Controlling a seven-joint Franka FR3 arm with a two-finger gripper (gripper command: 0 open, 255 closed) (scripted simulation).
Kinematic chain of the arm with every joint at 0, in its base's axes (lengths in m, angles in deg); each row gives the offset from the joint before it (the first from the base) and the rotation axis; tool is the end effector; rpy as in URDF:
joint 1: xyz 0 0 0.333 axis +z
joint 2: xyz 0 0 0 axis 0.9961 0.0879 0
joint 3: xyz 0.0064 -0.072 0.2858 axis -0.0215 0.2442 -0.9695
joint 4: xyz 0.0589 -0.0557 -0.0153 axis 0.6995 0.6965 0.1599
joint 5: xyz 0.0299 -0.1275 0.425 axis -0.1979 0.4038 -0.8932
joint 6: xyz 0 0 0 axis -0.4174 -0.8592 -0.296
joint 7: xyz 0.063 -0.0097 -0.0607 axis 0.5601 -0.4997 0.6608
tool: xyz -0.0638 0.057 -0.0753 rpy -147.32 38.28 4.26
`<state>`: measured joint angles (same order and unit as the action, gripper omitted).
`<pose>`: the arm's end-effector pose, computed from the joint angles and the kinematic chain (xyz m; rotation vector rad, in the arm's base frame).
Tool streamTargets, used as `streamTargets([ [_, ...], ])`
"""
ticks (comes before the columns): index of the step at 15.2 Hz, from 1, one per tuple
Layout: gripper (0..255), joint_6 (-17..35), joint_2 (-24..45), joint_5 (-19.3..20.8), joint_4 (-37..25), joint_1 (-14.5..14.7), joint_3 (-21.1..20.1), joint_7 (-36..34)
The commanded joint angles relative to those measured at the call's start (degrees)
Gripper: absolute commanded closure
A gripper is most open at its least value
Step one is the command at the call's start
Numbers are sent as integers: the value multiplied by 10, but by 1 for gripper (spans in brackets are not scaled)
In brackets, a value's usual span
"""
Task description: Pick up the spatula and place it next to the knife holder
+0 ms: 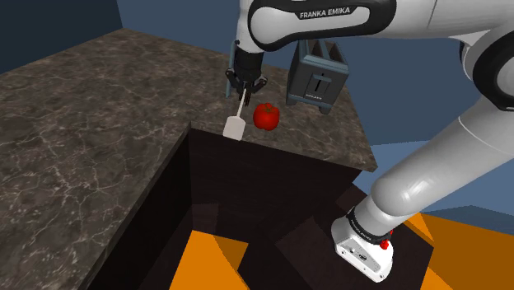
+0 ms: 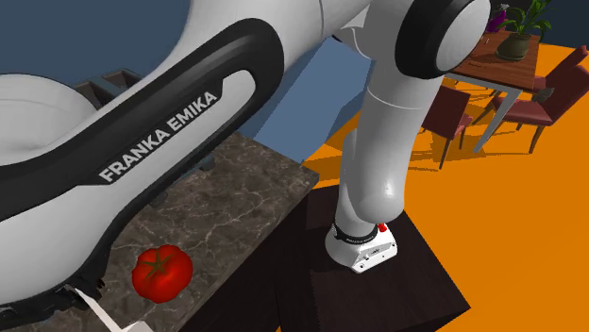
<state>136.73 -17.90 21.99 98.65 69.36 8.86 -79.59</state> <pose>0.5719 0.1681 0.4494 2.8009 -1.3549 0.0924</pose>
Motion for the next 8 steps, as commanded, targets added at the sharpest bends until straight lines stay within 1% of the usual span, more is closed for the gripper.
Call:
streamTargets([
  [1,255,15,2,1,13,0,0,-1],
  [6,255,58,15,9,46,1,-2,-9],
  [8,255,58,15,9,46,1,-2,-9],
])
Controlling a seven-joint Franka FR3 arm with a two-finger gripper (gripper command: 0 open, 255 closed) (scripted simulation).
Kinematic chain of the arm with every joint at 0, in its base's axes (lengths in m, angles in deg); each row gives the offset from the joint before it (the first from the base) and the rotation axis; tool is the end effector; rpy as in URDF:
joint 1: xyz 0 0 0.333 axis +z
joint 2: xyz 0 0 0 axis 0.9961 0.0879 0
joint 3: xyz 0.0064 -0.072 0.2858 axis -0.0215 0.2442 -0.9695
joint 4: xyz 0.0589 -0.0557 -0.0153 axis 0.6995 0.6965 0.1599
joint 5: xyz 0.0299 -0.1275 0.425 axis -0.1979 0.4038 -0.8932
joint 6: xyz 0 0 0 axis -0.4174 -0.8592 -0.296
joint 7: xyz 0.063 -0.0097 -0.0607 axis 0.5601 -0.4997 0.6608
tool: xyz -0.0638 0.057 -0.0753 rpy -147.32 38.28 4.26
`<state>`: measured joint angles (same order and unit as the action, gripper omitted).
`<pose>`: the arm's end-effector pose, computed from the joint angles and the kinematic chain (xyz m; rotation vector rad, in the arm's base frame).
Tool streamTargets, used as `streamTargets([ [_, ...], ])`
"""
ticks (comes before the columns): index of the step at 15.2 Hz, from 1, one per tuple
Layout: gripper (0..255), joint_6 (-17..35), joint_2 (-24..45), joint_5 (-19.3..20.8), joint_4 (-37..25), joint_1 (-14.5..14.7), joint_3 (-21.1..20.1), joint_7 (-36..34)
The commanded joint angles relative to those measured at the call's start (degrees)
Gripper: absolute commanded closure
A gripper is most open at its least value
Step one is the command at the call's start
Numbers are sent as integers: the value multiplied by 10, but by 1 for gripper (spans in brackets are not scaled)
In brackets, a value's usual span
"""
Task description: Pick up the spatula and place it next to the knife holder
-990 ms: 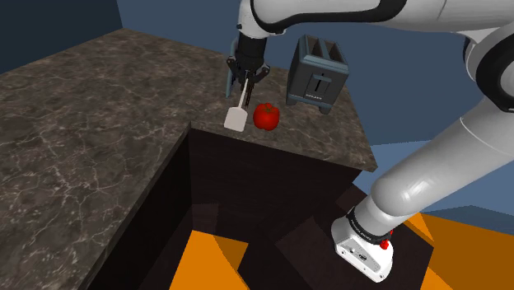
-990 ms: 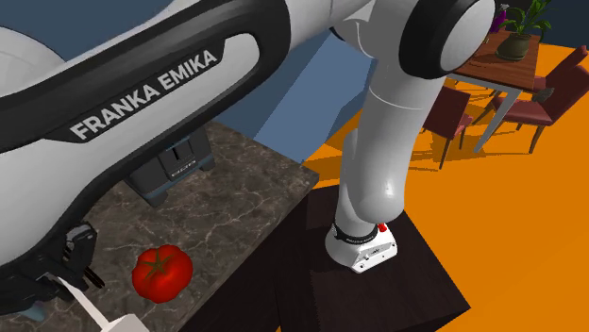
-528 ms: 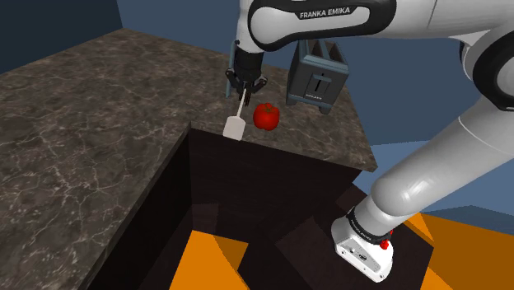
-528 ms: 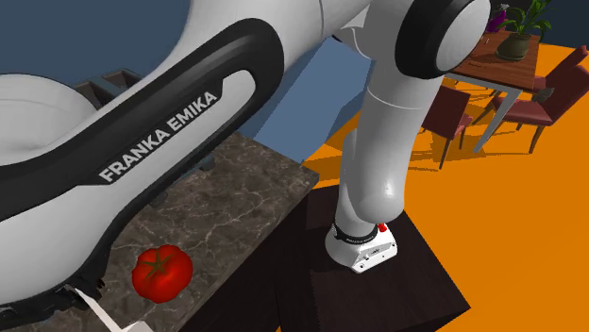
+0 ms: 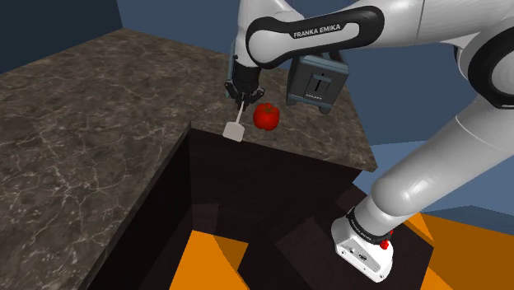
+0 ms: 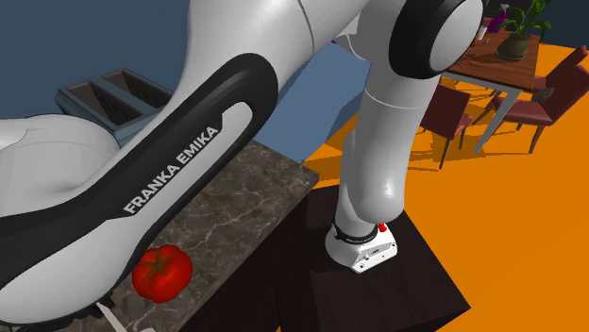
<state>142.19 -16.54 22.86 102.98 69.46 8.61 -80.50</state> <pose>0.5690 0.1683 0.4063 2.8009 -1.3552 0.0924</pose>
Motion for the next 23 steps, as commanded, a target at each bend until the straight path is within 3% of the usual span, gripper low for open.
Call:
streamTargets([
  [1,255,3,1,1,2,0,0,0],
  [6,255,3,1,1,2,0,0,0],
  [7,0,3,1,1,2,0,0,0],
  [12,0,3,1,1,2,0,0,0],
  [16,0,-67,-20,-12,-51,0,2,9],
  [23,0,-67,-20,-12,-51,0,2,9],
])
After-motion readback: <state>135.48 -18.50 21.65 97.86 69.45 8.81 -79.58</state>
